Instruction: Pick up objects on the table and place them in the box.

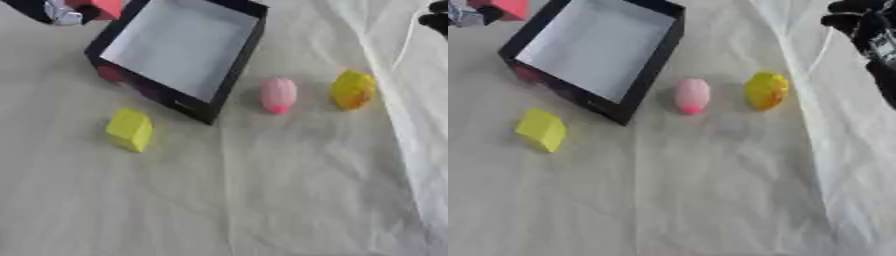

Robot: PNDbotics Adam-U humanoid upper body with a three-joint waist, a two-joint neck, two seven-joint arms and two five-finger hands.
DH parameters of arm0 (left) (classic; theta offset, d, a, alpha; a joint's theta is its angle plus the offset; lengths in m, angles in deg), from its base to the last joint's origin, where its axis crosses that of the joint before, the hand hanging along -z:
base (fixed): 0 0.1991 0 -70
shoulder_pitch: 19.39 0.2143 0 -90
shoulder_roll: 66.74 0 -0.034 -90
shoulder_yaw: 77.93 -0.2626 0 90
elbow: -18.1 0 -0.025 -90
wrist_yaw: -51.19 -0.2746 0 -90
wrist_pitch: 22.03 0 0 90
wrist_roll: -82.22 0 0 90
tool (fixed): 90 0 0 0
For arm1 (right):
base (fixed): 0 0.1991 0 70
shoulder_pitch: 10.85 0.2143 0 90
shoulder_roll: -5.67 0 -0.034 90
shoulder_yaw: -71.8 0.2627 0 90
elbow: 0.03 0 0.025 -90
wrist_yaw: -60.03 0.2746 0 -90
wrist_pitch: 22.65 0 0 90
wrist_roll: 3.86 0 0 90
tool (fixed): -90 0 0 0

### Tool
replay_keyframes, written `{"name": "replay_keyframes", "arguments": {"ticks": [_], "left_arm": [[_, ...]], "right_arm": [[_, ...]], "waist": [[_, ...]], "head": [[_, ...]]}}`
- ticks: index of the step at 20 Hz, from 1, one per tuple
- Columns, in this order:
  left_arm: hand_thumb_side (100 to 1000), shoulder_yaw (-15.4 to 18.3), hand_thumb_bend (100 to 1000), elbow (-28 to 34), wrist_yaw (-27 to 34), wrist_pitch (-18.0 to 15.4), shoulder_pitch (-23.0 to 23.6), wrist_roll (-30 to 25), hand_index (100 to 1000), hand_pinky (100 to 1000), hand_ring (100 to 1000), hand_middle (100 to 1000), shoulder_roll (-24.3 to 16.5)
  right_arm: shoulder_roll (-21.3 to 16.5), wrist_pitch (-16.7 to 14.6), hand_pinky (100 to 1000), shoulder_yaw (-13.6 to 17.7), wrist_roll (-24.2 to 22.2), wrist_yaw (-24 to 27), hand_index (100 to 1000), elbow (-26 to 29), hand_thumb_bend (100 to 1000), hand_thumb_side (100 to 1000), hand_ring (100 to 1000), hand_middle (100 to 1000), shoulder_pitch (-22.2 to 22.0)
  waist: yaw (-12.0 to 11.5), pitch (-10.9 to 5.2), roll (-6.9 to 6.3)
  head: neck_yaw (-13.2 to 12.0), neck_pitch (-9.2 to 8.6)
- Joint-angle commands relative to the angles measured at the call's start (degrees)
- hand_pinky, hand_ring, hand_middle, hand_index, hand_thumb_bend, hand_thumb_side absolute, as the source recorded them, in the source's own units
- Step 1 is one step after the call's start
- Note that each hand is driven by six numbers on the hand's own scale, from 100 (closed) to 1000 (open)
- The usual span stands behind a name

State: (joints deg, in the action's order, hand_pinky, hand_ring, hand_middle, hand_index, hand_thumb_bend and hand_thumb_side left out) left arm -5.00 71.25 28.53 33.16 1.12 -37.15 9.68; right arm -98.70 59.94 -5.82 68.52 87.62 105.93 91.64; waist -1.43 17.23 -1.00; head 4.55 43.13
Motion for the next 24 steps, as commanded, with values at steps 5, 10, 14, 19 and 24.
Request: {"name": "replay_keyframes", "arguments": {"ticks": [5,10,14,19,24], "left_arm": [[189,5.0,209,-6.4,-7.8,-16.6,-3.8,-11.1,640,643,550,490,4.5],[200,6.3,186,-8.9,-13.7,-17.1,-3.9,-10.0,646,658,567,500,7.5],[215,8.4,201,-10.3,-19.3,-17.2,-3.4,-8.6,663,677,588,520,8.4],[221,9.5,259,-10.9,-24.3,-17.2,-3.1,-5.1,844,819,779,733,9.4],[198,10.2,304,-11.7,-26.8,-16.6,-2.9,-1.0,893,879,849,822,9.4]], "right_arm": [[-2.4,1.0,1000,1.4,2.2,1.6,841,0.9,100,523,838,788,2.5],[-2.8,1.3,1000,1.2,3.0,2.8,840,0.6,100,523,838,788,5.4],[-2.6,1.7,1000,0.7,2.9,2.8,840,0.5,100,523,837,787,6.7],[-2.0,2.5,1000,0.2,2.0,2.4,838,0.3,100,523,835,785,7.2],[-1.8,2.7,1000,0.1,1.6,2.3,838,0.3,100,523,834,784,7.2]], "waist": [[1.4,-0.77,-0.39],[3.5,0.02,-0.72],[4.8,0.67,-1.19],[5.1,0.99,-1.50],[5.1,0.87,-1.45]], "head": [[-1.0,-1.06],[-2.4,-2.16],[-3.3,-2.79],[-3.5,-2.70],[-3.4,-2.44]]}}
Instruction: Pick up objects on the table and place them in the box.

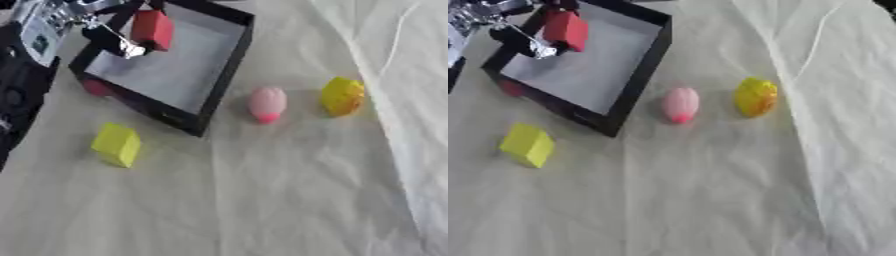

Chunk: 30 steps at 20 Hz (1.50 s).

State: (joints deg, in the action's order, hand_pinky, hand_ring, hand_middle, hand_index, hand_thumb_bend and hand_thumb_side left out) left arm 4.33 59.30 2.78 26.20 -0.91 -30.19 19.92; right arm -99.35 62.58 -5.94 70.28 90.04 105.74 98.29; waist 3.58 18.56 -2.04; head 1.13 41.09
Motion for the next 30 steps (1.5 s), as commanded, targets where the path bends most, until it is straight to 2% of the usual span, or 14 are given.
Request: {"name": "replay_keyframes", "arguments": {"ticks": [1,5,10,12,13,16,19,21,24,27,30], "left_arm": [[191,0.9,310,0.1,-1.5,-9.4,-0.9,-7.3,898,880,852,827,-0.8],[179,0.8,335,-0.2,-2.9,-9.1,-0.7,-5.3,905,879,856,833,-0.7],[184,0.4,254,0.6,-1.6,-9.2,-0.5,-3.4,877,847,814,779,-1.7],[183,-1.0,262,2.2,1.1,-9.7,-0.4,-2.7,866,840,801,764,-3.3],[204,-2.3,307,3.7,2.8,-10.0,-0.1,-2.6,865,841,801,764,-4.4],[184,-6.1,236,8.3,8.7,-10.2,1.4,-3.6,856,833,791,756,-7.7],[172,-9.0,100,13.9,17.8,-9.6,3.8,-6.7,847,820,780,749,-10.9],[172,-10.1,100,18.2,25.0,-7.4,5.1,-9.6,846,817,777,750,-12.8],[174,-11.6,100,25.9,34.9,-2.4,7.4,-14.6,847,810,772,753,-16.4],[190,-13.5,100,33.4,41.1,2.3,10.7,-18.9,850,802,766,764,-20.1],[198,-15.1,100,39.6,44.3,7.8,13.9,-21.3,860,785,748,779,-22.8]], "right_arm": [[-1.1,0.1,1000,0.2,-0.2,-0.1,838,0.5,100,523,834,784,0.5],[-1.0,0.2,1000,0.0,-0.3,-0.1,838,0.4,100,516,833,783,0.5],[-1.2,0.1,1000,0.1,-0.3,-0.2,837,0.5,100,523,834,783,0.0],[-1.6,-0.2,1000,0.4,0.0,-0.2,837,0.6,100,523,834,784,-0.7],[-1.9,-0.3,1000,0.6,0.2,-0.2,837,0.7,100,523,834,784,-1.1],[-2.8,-0.7,1000,1.2,0.9,-0.2,837,0.8,100,523,834,783,-2.4],[-3.3,-1.1,1000,1.5,1.3,-0.5,837,0.7,100,523,834,783,-3.5],[-3.4,-1.3,1000,1.5,1.3,-0.7,836,0.6,100,523,834,783,-3.9],[-3.5,-1.5,1000,1.5,1.2,-1.0,836,0.4,100,523,834,783,-4.5],[-3.6,-1.6,1000,1.6,1.2,-1.2,836,0.4,100,523,834,783,-4.9],[-3.5,-1.7,1000,1.5,1.0,-1.4,835,0.3,100,523,833,782,-5.1]], "waist": [[0.1,-0.51,-0.37],[0.2,-0.67,-0.29],[0.0,-0.99,-0.39],[-0.3,-1.31,-0.63],[-0.6,-1.48,-0.76],[-1.3,-1.98,-1.06],[-2.1,-2.46,-1.15],[-2.6,-2.73,-1.09],[-3.4,-3.06,-1.01],[-4.1,-3.21,-0.97],[-4.6,-3.27,-0.77]], "head": [[0.0,-0.33],[0.0,-0.24],[0.4,0.22],[0.9,0.66],[1.2,0.88],[2.3,1.42],[3.2,1.69],[3.5,1.76],[4.0,1.94],[4.5,1.99],[4.9,2.21]]}}
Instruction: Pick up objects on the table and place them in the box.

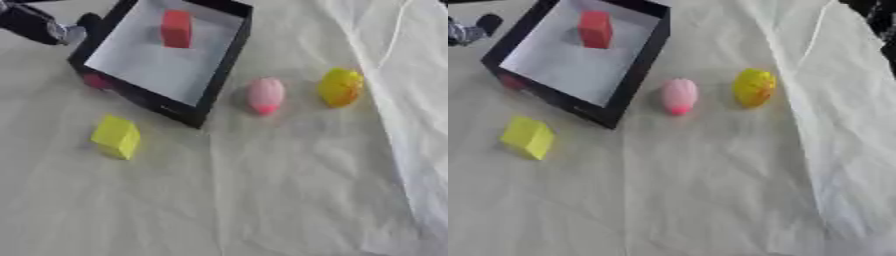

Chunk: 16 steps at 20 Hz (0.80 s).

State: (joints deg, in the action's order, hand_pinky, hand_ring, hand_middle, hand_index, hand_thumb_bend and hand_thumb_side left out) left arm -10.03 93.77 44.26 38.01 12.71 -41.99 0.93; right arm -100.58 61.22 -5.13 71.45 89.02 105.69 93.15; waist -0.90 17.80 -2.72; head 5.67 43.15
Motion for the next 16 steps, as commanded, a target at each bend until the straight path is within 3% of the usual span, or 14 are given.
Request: {"name": "replay_keyframes", "arguments": {"ticks": [1,6,13,16], "left_arm": [[197,-1.2,100,6.9,3.4,-2.2,1.0,-9.8,862,779,739,782,-4.4],[202,-3.0,100,13.2,3.9,4.7,3.5,-9.1,863,776,742,791,-5.6],[225,-4.8,100,14.9,2.1,8.0,5.6,-12.7,859,777,747,787,-5.2],[356,-5.5,100,14.1,1.2,8.5,5.7,-14.3,865,782,751,784,-4.4]], "right_arm": [[-2.2,-0.4,1000,0.7,-0.2,-0.4,835,0.4,100,523,833,782,0.0],[-2.0,-0.5,1000,0.5,-0.5,-0.9,835,0.2,100,523,833,780,-0.3],[-1.5,-0.5,1000,0.0,-1.2,-1.7,834,0.0,100,523,834,780,-0.4],[-1.3,-0.5,1000,-0.1,-1.4,-2.1,834,-0.1,100,523,834,779,-0.5]], "waist": [[-0.2,-2.51,-0.02],[-0.8,-2.57,0.32],[-1.1,-2.54,0.57],[-1.1,-2.49,0.54]], "head": [[0.5,0.21],[0.7,0.46],[0.7,0.84],[0.7,0.95]]}}
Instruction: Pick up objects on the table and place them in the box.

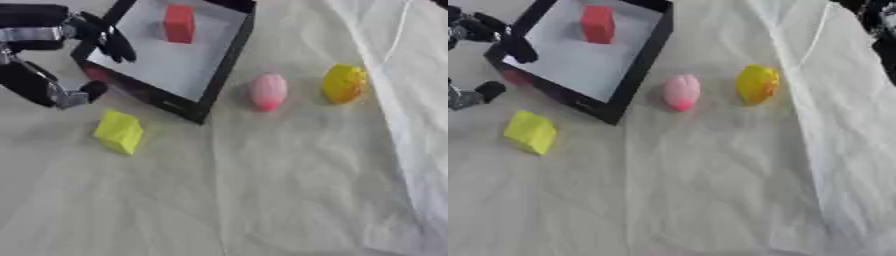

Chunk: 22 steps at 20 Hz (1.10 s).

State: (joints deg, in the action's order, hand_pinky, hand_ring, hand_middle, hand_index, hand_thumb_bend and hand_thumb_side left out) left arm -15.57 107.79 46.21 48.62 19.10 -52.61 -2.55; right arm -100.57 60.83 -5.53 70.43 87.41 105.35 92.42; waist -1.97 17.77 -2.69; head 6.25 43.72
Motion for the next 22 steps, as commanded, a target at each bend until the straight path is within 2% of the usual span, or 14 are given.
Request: {"name": "replay_keyframes", "arguments": {"ticks": [1,5,8,11,13,18,21,22], "left_arm": [[378,-0.2,100,-0.3,-1.2,-2.0,-0.6,-4.1,865,783,752,781,-0.6],[506,-1.1,100,-1.0,-3.7,-2.4,-0.6,-5.2,864,803,761,781,0.1],[605,-1.8,206,-1.5,-6.0,-3.4,-0.3,-5.5,853,811,758,766,0.5],[632,-2.4,253,-2.3,-8.2,-4.4,0.1,-5.4,853,817,763,770,0.9],[604,-2.6,294,-2.9,-9.4,-5.1,0.3,-5.0,853,825,769,775,1.4],[347,-3.2,362,-5.1,-12.3,-6.2,0.6,-4.3,864,851,788,786,2.8],[316,-3.4,385,-5.7,-13.3,-6.8,0.8,-4.4,869,861,797,793,3.2],[331,-3.5,388,-5.8,-13.6,-7.0,0.8,-4.4,869,862,798,793,3.3]], "right_arm": [[-1.3,-0.1,1000,0.3,-0.5,-0.7,834,0.2,100,523,834,779,0.2],[-1.1,0.0,1000,0.2,-0.7,-1.2,833,0.1,100,523,834,779,0.1],[-1.0,0.1,1000,0.2,-0.8,-1.3,833,0.0,100,523,834,779,0.0],[-0.9,0.2,1000,0.1,-1.0,-1.5,832,0.0,100,523,834,778,0.0],[-0.8,0.2,1000,0.1,-1.1,-1.7,831,-0.1,100,523,834,778,0.0],[-0.5,0.2,1000,-0.1,-1.5,-2.1,831,-0.2,100,523,834,778,0.0],[-0.4,0.2,1000,-0.1,-1.5,-2.2,831,-0.2,100,523,834,778,-0.1],[-0.4,0.2,1000,-0.1,-1.6,-2.2,830,-0.2,100,523,834,778,-0.1]], "waist": [[-0.1,-2.43,0.51],[-0.1,-2.36,0.40],[-0.1,-2.36,0.33],[-0.1,-2.32,0.30],[-0.2,-2.28,0.31],[-0.1,-2.22,0.43],[-0.2,-2.21,0.43],[-0.2,-2.21,0.42]], "head": [[0.1,0.39],[0.2,0.40],[0.3,0.40],[0.3,0.40],[0.3,0.40],[0.3,0.40],[0.3,0.40],[0.3,0.40]]}}
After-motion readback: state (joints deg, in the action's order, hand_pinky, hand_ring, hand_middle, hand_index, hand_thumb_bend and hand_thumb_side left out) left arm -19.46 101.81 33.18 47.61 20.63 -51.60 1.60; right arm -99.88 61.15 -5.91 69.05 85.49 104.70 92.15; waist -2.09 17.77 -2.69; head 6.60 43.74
